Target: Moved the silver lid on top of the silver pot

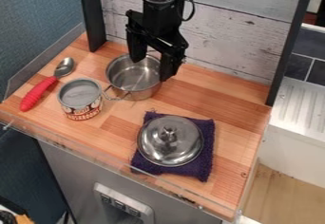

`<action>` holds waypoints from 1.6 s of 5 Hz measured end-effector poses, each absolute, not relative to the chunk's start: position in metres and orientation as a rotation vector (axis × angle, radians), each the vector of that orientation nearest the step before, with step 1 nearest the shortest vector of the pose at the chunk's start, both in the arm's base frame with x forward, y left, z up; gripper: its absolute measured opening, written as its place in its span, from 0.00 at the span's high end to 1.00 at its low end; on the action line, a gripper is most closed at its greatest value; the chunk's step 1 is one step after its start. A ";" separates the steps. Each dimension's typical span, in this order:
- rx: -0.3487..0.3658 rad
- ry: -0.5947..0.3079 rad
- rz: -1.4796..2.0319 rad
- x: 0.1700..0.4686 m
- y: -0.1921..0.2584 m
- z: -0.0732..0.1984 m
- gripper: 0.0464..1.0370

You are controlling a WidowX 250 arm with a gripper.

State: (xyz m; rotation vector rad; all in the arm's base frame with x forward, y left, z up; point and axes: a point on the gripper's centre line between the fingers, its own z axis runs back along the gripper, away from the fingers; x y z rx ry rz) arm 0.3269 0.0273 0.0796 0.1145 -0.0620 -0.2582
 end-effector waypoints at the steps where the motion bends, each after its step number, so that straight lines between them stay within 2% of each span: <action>1: 0.106 -0.028 -0.256 0.323 0.027 0.069 0.04; 2: 0.076 0.011 -0.299 0.298 0.004 0.056 0.04; 4: 0.035 0.012 -0.344 0.269 -0.026 0.052 0.04; 5: 0.036 0.070 -0.314 0.265 -0.029 0.036 0.04; 6: 0.036 0.098 -0.291 0.273 -0.031 0.022 0.04; 7: 0.040 0.100 -0.271 0.279 -0.029 0.018 0.09; 8: 0.023 0.088 -0.275 0.280 -0.028 0.018 0.37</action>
